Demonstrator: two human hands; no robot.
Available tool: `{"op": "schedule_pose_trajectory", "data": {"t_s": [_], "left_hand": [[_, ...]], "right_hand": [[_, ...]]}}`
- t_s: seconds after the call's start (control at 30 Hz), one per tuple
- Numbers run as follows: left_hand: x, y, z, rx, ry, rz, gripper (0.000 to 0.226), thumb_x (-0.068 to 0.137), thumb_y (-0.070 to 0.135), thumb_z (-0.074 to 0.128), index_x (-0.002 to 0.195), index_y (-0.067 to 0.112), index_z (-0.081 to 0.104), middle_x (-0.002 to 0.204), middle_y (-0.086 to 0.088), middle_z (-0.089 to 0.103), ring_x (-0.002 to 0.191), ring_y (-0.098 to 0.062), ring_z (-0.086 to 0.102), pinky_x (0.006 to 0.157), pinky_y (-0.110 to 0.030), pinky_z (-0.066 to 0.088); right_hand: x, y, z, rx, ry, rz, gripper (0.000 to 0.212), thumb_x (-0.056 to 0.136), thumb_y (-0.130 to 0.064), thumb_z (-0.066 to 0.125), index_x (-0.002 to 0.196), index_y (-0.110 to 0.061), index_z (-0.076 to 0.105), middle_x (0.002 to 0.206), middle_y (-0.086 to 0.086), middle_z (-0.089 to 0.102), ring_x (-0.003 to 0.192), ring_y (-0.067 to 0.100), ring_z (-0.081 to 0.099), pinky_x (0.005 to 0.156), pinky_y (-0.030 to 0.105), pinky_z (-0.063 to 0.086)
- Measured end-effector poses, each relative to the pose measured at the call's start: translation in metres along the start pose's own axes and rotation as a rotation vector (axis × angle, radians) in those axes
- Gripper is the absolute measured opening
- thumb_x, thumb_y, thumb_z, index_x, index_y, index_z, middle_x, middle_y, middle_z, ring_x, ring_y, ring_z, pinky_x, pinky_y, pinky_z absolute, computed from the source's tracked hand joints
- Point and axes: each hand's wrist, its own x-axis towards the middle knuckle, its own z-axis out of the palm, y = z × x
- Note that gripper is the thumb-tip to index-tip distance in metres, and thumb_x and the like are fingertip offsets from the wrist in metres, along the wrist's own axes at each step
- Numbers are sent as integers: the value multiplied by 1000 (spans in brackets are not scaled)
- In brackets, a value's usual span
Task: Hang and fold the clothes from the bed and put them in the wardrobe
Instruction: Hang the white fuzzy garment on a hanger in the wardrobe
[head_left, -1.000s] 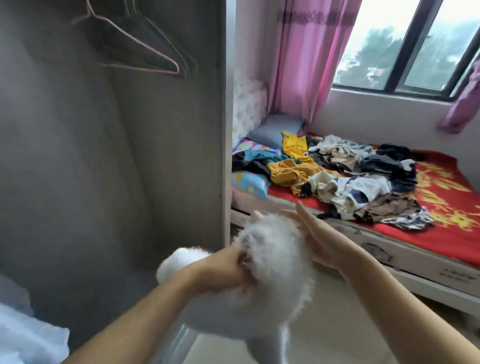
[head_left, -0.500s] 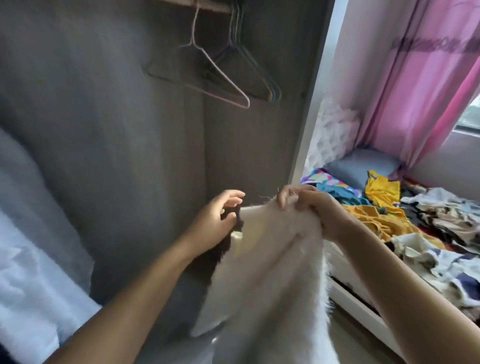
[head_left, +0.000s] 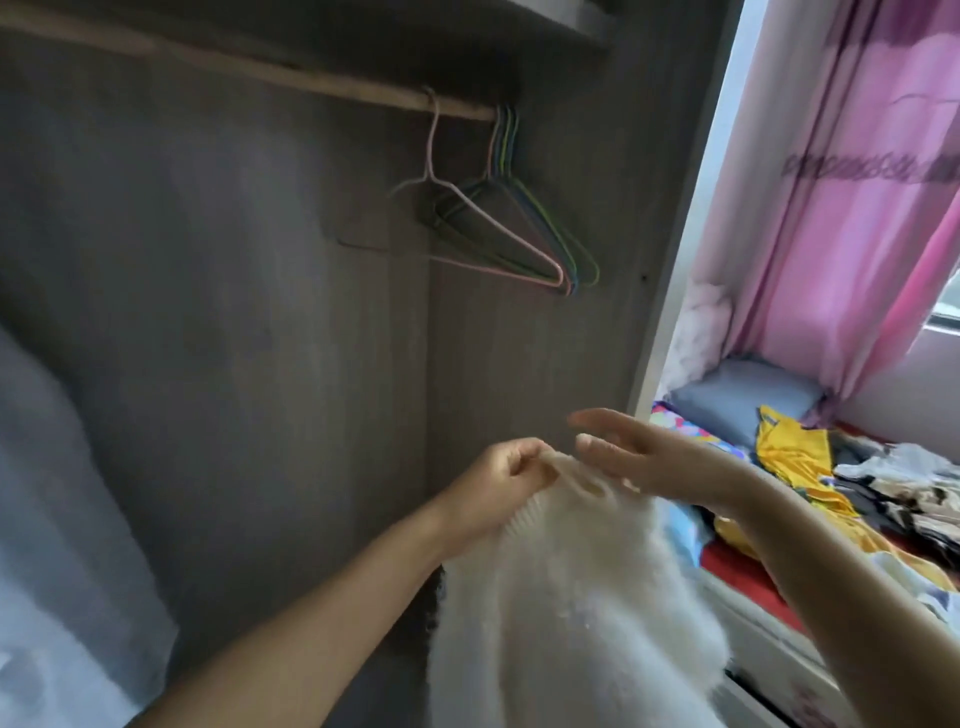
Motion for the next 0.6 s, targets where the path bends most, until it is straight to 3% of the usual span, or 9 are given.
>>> {"op": "schedule_pose_trajectory", "data": {"t_s": [0.07, 0.13, 0.27, 0.37, 0.43, 0.5, 0.6], "left_hand": [[12, 8, -3, 123, 4, 28, 17, 98, 20, 53, 81, 15, 54, 76, -1, 49, 73, -8, 43, 63, -20, 35], [16, 8, -12, 123, 24, 8, 18, 98, 15, 53, 80, 14, 51, 75, -2, 48, 71, -5, 42, 63, -19, 35], [17, 5, -41, 27, -21, -89, 21, 99, 12, 48, 79, 12, 53, 83, -11, 53, 80, -20, 47, 74, -34, 38], [18, 7, -60, -134, -23, -159, 26, 100, 11, 44, 76, 11, 55, 77, -7, 55, 72, -14, 52, 67, -28, 42], [17, 8, -74, -212, -69, -192, 24, 100, 13, 43, 81, 9, 57, 77, -6, 58, 69, -12, 55, 65, -24, 45], [14, 7, -90, -271, -138, -217, 18, 99, 13, 44, 92, 5, 59, 81, -6, 64, 72, -12, 61, 69, -24, 51], [5, 9, -121, -291, -248, -285, 13, 96, 2, 46, 103, 2, 57, 90, -6, 65, 79, -12, 64, 75, -23, 54]], "right_hand": [[13, -13, 10, -305, -59, -36, 41, 90, -59, 42, 78, -22, 55, 61, -16, 48, 54, -1, 43, 52, 11, 35], [23, -18, 20, -423, -9, -54, 46, 98, -47, 40, 60, -22, 42, 54, -13, 40, 51, 2, 38, 53, 16, 33], [38, -11, 36, -85, 65, 11, 50, 99, -24, 49, 50, -21, 41, 43, -15, 37, 42, 1, 32, 47, 15, 26], [55, -18, 53, 125, 158, 50, 47, 98, -22, 51, 52, -20, 52, 47, -15, 41, 47, -1, 35, 50, 20, 29], [67, -28, 60, 382, 170, 59, 46, 99, -20, 50, 55, -20, 64, 55, -11, 54, 50, 1, 47, 52, 21, 36], [76, -38, 62, 597, 110, 76, 44, 98, -19, 51, 58, -18, 71, 61, -2, 64, 52, 6, 58, 49, 21, 45], [89, -50, 63, 678, 44, 96, 41, 96, -20, 55, 59, -20, 74, 62, -2, 67, 54, 6, 62, 49, 19, 48]]}}
